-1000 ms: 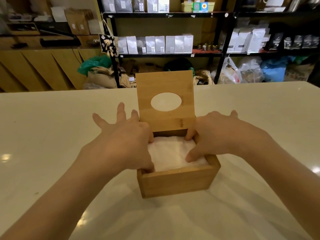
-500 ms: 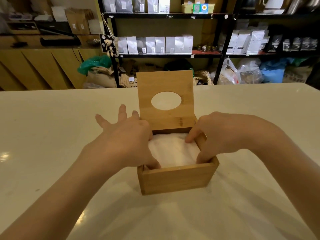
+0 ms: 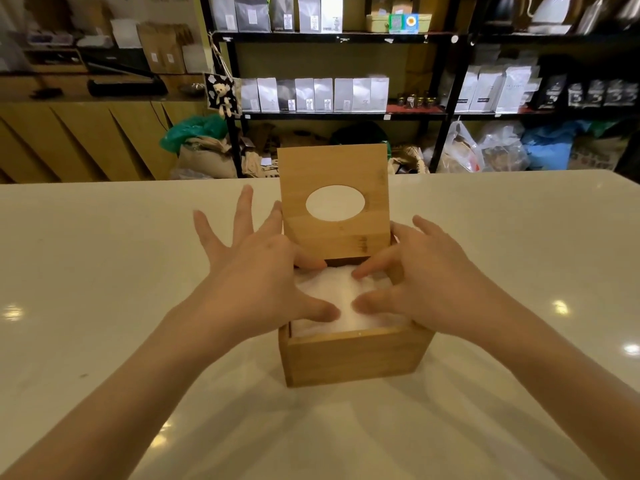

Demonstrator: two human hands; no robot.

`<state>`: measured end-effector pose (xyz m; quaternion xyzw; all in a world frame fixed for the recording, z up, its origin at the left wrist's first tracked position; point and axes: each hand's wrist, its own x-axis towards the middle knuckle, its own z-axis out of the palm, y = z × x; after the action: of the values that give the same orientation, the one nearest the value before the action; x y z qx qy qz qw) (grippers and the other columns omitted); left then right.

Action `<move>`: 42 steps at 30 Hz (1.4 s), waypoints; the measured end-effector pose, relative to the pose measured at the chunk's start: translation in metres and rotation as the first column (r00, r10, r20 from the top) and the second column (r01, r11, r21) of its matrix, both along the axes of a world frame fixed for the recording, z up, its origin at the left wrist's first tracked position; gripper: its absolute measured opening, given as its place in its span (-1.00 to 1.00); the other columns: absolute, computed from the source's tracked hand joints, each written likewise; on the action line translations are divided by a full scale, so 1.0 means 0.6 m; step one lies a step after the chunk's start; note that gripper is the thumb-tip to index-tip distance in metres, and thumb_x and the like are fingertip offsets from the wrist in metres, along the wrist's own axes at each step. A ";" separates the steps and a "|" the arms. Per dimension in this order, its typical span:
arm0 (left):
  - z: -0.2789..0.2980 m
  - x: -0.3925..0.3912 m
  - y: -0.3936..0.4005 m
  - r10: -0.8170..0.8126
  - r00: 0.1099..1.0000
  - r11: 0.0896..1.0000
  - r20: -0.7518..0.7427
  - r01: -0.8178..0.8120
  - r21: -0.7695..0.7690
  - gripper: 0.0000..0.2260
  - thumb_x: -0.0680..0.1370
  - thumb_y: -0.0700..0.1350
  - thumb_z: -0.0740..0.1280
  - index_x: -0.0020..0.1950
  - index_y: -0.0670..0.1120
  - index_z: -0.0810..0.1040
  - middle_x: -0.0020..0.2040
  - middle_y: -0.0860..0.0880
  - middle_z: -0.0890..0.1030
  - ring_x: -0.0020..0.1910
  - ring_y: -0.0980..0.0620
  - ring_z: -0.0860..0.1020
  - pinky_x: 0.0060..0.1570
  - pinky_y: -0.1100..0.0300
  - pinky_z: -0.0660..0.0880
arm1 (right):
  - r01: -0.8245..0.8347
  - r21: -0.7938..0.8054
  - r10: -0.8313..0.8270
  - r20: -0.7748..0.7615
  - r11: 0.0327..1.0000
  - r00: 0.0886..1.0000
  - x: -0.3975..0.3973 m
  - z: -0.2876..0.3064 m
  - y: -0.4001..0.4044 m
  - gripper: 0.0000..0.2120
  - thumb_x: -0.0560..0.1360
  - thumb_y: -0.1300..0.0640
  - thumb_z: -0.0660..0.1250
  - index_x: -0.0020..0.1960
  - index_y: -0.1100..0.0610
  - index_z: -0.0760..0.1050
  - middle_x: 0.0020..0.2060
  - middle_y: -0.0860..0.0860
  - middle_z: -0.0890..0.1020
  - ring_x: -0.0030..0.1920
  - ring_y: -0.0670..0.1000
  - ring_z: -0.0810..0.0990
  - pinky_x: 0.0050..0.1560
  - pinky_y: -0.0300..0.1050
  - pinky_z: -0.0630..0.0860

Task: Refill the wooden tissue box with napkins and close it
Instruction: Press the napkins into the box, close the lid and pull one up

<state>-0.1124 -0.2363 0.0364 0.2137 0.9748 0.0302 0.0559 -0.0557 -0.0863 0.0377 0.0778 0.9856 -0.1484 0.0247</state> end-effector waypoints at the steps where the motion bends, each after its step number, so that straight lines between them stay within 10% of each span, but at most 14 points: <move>1: -0.004 0.001 -0.001 -0.006 1.000 1.000 0.007 0.006 -0.002 -0.43 0.22 0.37 0.35 0.21 0.36 0.41 0.54 0.00 -0.19 0.42 -0.11 -0.46 0.24 -0.37 -0.42 | -0.013 -0.010 0.013 0.009 1.000 1.000 0.002 -0.006 -0.001 -0.59 0.32 -0.20 0.40 0.16 -0.25 0.50 0.51 -0.03 0.09 0.51 0.14 -0.11 0.48 0.19 -0.07; 9: -0.015 -0.010 0.007 -0.006 0.974 0.996 0.226 0.025 -0.083 -0.41 0.31 0.28 0.37 0.31 0.37 0.27 0.52 0.01 -0.27 0.41 -0.15 -0.47 0.23 -0.40 -0.40 | -0.042 0.083 0.039 0.045 0.996 0.998 0.000 -0.014 -0.007 -0.54 0.35 -0.25 0.33 0.24 -0.26 0.42 0.51 0.01 -0.02 0.49 0.14 -0.18 0.49 0.16 -0.15; 24: -0.013 0.000 0.016 0.052 0.986 0.959 0.161 -0.095 0.269 -0.61 0.27 0.38 0.23 -0.04 0.24 0.61 0.47 -0.03 0.22 0.50 -0.14 -0.11 0.32 -0.40 -0.22 | -0.029 -0.106 0.020 -0.084 0.994 0.996 -0.005 -0.007 0.015 -0.84 0.34 -0.08 0.43 -0.08 -0.16 0.62 0.47 0.01 0.23 0.48 0.07 -0.02 0.44 0.09 0.02; 37: -0.019 -0.003 0.020 0.046 0.993 0.992 0.112 -0.058 0.108 -0.66 0.33 0.17 0.42 0.08 0.26 0.53 0.49 -0.01 0.12 0.49 -0.11 -0.24 0.31 -0.36 -0.31 | -0.044 0.063 0.044 -0.011 0.997 0.999 -0.009 -0.010 0.010 -0.71 0.32 -0.14 0.42 0.03 -0.18 0.58 0.47 -0.02 0.20 0.48 0.10 -0.04 0.46 0.16 -0.07; 42: 0.001 -0.015 0.003 0.021 0.981 0.974 0.191 -0.063 0.217 -0.88 0.35 0.18 0.39 -0.13 0.28 0.56 0.50 0.00 0.18 0.51 -0.07 -0.16 0.37 -0.31 -0.24 | -0.107 -0.182 0.104 -0.030 0.977 0.994 -0.008 0.004 0.028 -0.71 0.37 -0.07 0.40 0.09 -0.17 0.56 0.45 0.00 0.25 0.49 0.04 -0.02 0.41 0.02 0.07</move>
<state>-0.1214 -0.2345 0.0372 0.1941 0.9601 0.1601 0.1223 -0.0608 -0.0694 0.0401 0.0213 0.9706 -0.2378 0.0297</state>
